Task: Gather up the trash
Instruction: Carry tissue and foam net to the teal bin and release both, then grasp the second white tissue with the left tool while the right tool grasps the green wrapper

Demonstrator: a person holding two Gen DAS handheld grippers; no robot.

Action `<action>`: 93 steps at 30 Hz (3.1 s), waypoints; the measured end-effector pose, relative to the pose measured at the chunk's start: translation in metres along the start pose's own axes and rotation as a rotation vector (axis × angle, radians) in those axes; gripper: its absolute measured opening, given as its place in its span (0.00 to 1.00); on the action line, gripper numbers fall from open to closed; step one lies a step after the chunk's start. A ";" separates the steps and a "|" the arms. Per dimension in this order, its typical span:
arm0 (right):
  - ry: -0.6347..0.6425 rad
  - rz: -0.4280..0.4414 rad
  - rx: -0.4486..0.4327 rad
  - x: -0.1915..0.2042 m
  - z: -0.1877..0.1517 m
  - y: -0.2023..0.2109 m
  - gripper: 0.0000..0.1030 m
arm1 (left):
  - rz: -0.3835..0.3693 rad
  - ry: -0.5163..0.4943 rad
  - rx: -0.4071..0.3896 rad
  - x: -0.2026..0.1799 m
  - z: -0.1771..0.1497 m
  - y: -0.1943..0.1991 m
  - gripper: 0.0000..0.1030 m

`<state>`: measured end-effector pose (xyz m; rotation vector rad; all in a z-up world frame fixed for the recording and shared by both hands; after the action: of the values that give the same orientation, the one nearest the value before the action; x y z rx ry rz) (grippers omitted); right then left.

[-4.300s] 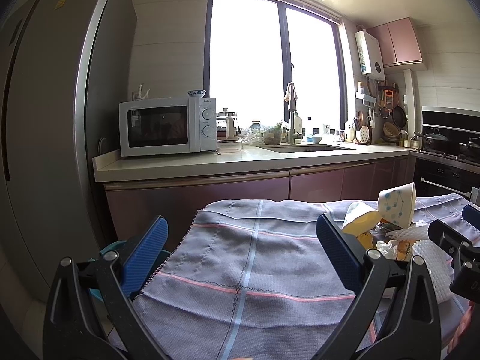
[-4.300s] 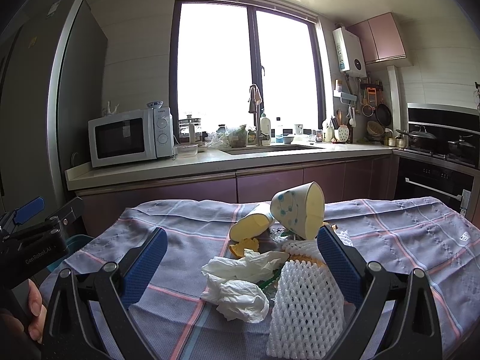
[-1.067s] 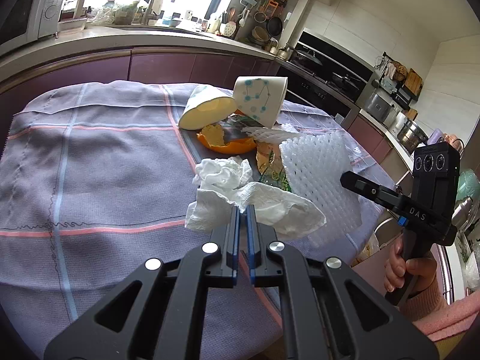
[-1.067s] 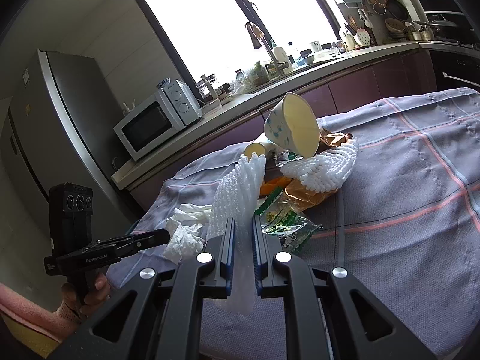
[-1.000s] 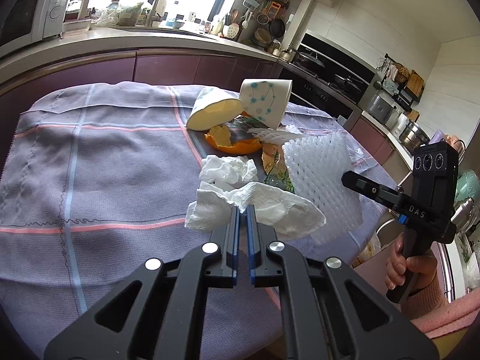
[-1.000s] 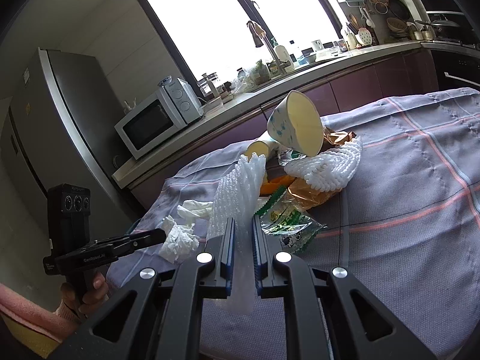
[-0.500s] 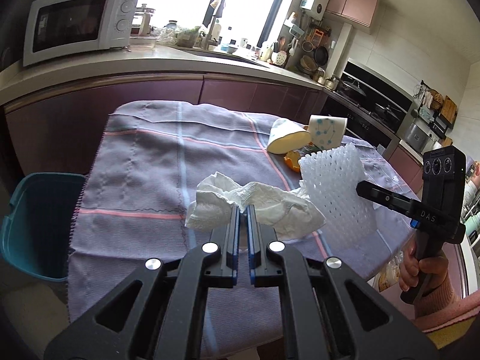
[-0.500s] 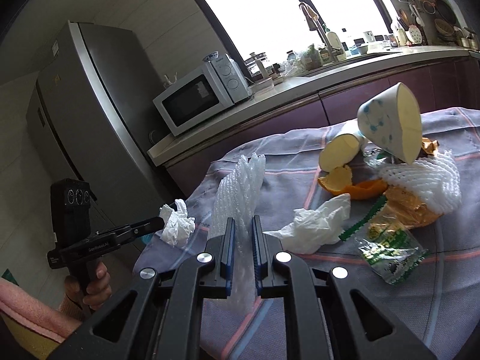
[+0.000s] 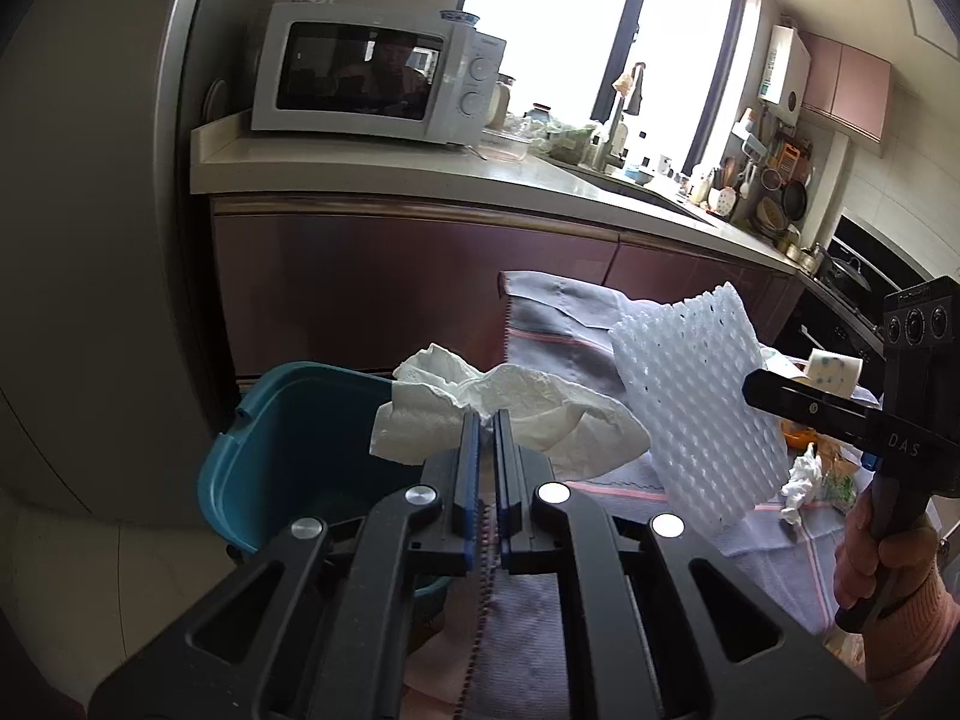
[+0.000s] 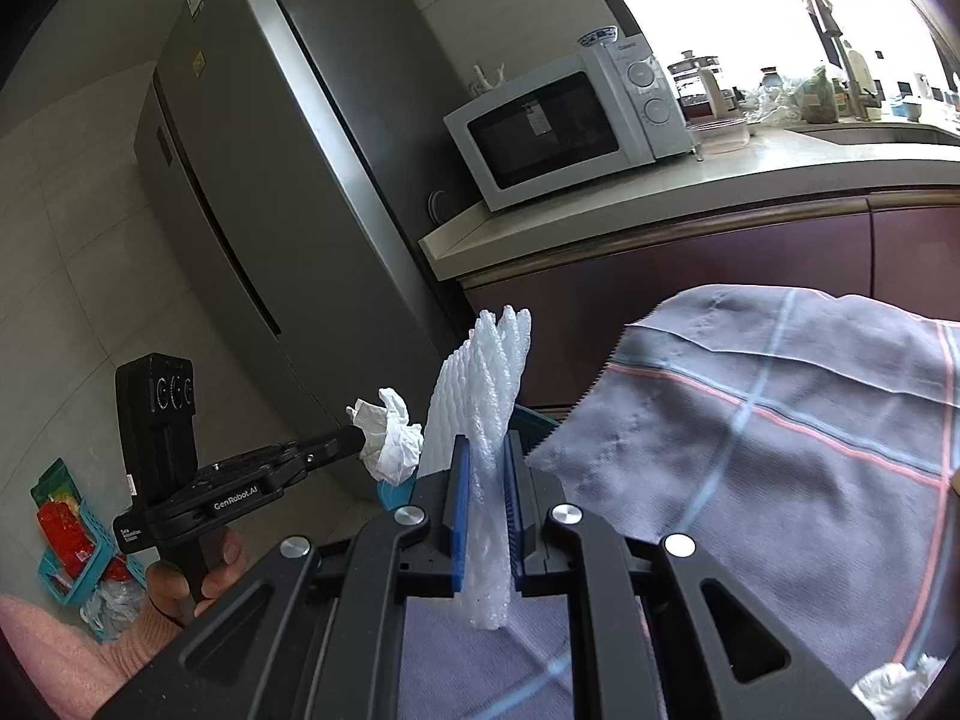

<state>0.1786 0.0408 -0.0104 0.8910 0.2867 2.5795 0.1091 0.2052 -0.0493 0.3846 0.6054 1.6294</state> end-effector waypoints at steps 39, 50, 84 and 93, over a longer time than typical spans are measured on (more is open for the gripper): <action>-0.108 -0.125 0.277 -0.075 -0.006 -0.169 0.34 | 0.203 0.040 0.215 0.070 -0.036 -0.148 0.18; 0.045 -0.162 0.093 -0.038 0.002 -0.046 0.52 | -0.032 -0.035 -0.007 -0.007 -0.002 -0.071 0.55; -0.296 -0.616 -0.224 -0.117 -0.141 0.282 0.59 | -0.427 -0.471 0.133 -0.318 -0.101 -0.027 0.66; -0.335 -0.607 -0.196 -0.135 -0.142 0.277 0.64 | -0.385 -0.491 0.202 -0.328 -0.109 -0.045 0.60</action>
<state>0.1037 -0.2759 -0.1075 0.9636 0.1680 1.8373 0.1328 -0.1322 -0.1328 0.7418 0.4346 1.0545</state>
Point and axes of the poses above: each gripper's, at about its wrist camera, not at the fingertips, and y roughly against the way its jaws point, x to its left, z to its top, the point moved 8 cm from there along -y, roughly the way its jaws point, and after that the axes turned 14 degrees about z, right-handed, at the moved point
